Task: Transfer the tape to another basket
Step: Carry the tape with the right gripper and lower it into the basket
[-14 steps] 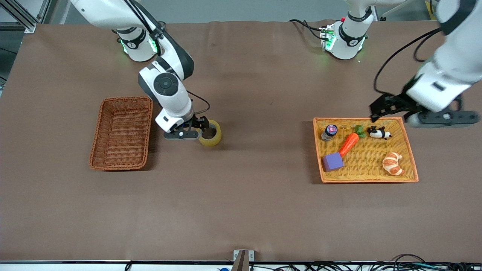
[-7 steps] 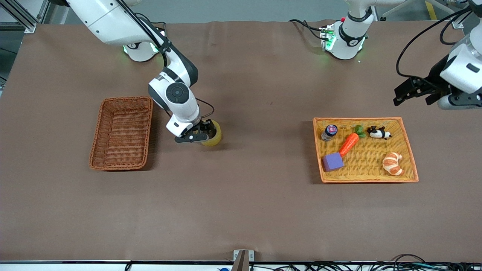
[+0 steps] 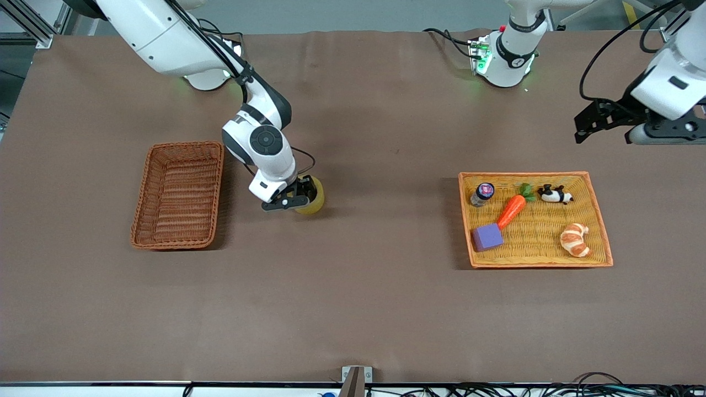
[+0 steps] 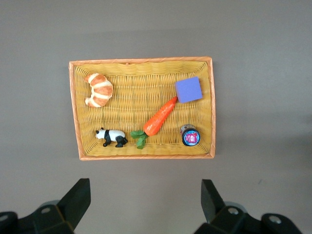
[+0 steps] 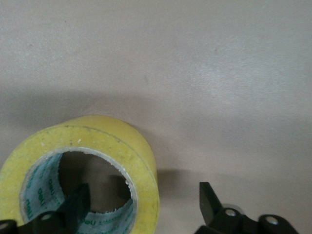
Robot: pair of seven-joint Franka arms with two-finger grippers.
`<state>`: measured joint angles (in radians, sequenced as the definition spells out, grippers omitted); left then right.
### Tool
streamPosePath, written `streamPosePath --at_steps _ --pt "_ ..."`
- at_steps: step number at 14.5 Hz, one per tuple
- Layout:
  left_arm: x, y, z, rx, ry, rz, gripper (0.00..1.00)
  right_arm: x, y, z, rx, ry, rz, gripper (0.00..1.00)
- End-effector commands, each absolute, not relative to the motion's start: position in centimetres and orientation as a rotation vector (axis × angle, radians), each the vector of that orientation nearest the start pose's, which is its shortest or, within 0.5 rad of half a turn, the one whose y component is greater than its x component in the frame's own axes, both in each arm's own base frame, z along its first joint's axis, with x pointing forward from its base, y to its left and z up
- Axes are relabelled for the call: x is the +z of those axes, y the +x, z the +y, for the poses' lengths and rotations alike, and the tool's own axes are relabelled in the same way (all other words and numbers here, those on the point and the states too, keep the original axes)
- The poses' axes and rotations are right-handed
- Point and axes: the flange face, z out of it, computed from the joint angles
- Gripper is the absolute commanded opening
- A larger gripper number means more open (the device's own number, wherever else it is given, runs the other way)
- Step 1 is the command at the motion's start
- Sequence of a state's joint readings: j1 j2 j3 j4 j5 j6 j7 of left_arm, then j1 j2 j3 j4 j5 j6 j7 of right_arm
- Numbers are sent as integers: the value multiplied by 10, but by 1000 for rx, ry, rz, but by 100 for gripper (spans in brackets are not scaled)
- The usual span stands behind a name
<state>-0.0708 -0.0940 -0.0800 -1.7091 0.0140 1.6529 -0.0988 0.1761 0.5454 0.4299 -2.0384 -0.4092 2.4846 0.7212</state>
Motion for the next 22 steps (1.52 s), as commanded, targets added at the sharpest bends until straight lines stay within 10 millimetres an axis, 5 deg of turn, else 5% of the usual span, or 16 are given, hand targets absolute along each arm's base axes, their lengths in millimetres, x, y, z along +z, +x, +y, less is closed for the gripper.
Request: streamPosePath --at_steps 1,3,5,9,13,19,22 --pt "608 534 -83 -78 -3119 108 100 185 487 337 -21 -3160 -255 70" --pt "599 540 -86 -61 -3148 107 100 186 489 335 -23 -3164 -253 24" --pt "600 542 -87 -59 -3176 94 100 186 492 328 -10 -3179 -207 3" --pt "597 546 -87 -51 -3182 83 100 210 501 321 -20 -3219 -108 0" --pt "597 547 -81 -56 -3181 74 100 305 534 280 -73 -3228 139 0" --pt "596 551 -72 -71 -3182 39 100 389 566 139 -63 -3291 -30 0" --pt "593 552 -72 -62 -3180 42 100 392 557 50 28 -3263 -162 0"
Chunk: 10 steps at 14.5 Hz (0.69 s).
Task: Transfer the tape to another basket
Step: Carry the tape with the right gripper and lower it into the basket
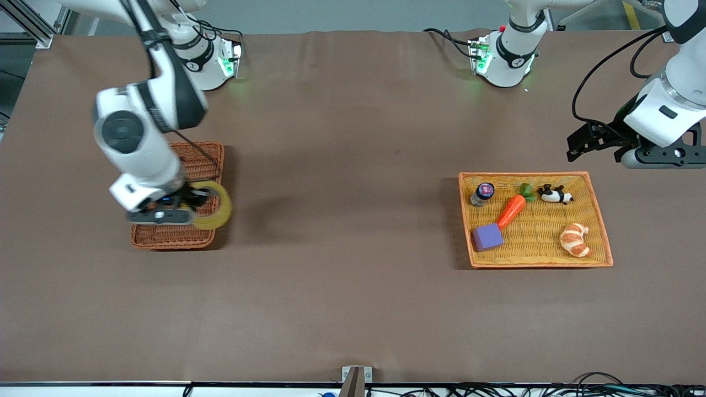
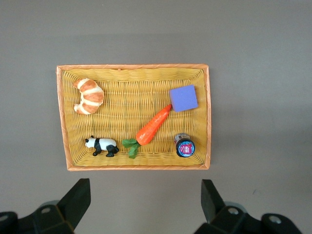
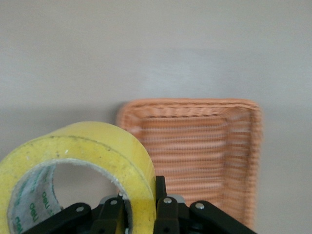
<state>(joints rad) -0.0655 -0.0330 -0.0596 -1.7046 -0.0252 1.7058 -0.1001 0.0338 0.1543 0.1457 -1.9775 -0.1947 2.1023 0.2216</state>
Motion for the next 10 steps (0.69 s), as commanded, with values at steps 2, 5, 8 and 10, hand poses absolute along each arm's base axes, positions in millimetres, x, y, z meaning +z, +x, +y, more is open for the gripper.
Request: streamPosePath --at_steps 2,5,8,10 --pt "592 553 -71 -62 -3180 42 100 372 549 14 46 -3259 -185 0" --pt "591 554 -72 -59 -3180 44 100 332 525 -22 8 -3247 -226 0" --pt "591 554 -74 -72 -3175 47 100 292 497 -41 -23 -3235 -241 1" --pt "592 554 -74 -75 -3175 45 100 271 485 -38 -92 -3226 -246 2"
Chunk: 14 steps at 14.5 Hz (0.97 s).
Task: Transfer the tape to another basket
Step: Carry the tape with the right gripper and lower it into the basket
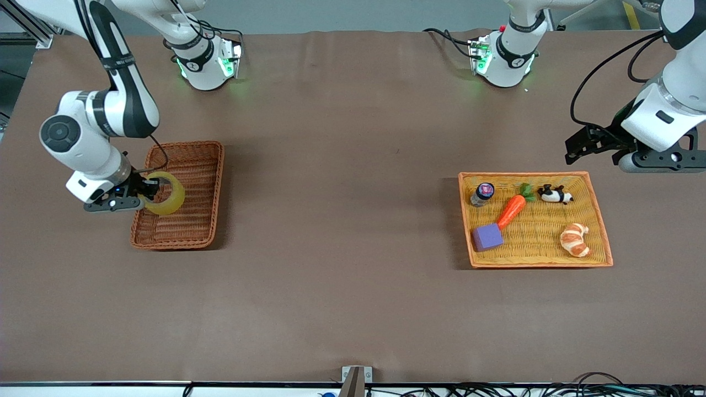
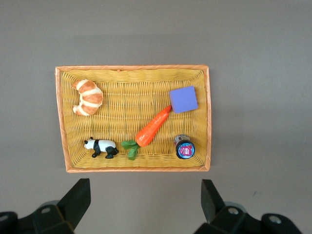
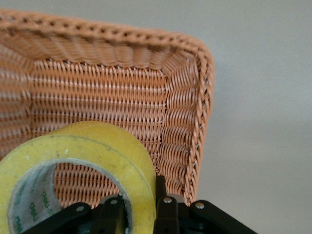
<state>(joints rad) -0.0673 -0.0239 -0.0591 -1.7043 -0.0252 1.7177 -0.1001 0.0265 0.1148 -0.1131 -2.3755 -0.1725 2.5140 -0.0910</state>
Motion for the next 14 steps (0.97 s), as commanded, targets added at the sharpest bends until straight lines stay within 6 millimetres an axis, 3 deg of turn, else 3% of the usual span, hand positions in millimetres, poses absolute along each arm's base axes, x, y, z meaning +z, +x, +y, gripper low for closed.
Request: streamPosePath --at_steps 1,8,9,10,11,12,14 --pt "591 554 -74 -72 -3175 45 100 264 483 -38 -88 -3224 -241 2" --pt "591 556 -71 -85 -3170 34 100 215 468 -28 -22 -3203 -251 15" --pt "591 556 -71 -85 -3170 34 100 211 468 -26 -13 -3202 -254 24" --pt "592 556 -71 -88 -3170 29 100 211 469 -25 -10 -3202 -256 45" --pt "591 557 -71 -85 -3170 29 100 214 471 -26 -18 -3204 -243 86" --pt "589 557 -71 -81 -3168 29 100 225 475 -26 -45 -3205 -244 100" --pt "589 558 -70 -81 -3168 27 100 266 489 -28 -128 -3209 -231 100"
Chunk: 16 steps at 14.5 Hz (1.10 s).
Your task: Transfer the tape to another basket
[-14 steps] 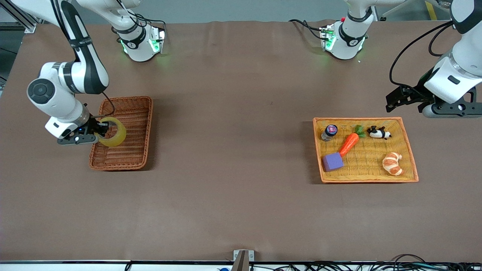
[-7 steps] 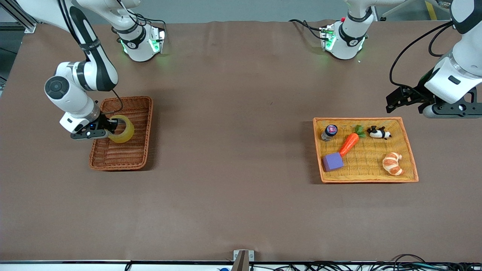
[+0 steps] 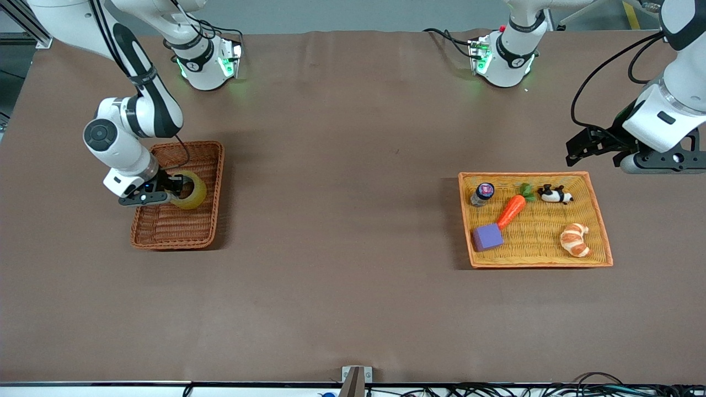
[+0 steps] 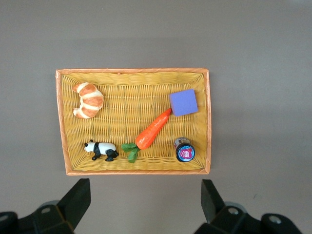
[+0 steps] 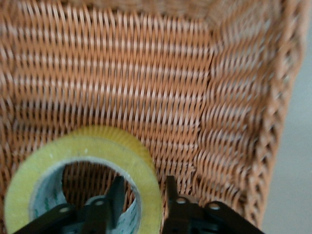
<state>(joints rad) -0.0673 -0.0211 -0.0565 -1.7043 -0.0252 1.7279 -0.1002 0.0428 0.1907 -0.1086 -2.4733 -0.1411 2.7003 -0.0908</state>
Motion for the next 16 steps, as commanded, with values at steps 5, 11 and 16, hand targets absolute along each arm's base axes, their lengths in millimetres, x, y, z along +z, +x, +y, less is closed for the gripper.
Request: streamPosePath --at_steps 5,11,16 --pt "590 558 -69 -85 -3169 24 100 381 537 -43 -130 -3233 -169 100" --pt "592 559 -71 -93 -3169 27 100 557 560 -63 40 -3137 51 100" --pt "592 559 -71 -93 -3169 22 100 638 538 -48 94 -3133 134 100"
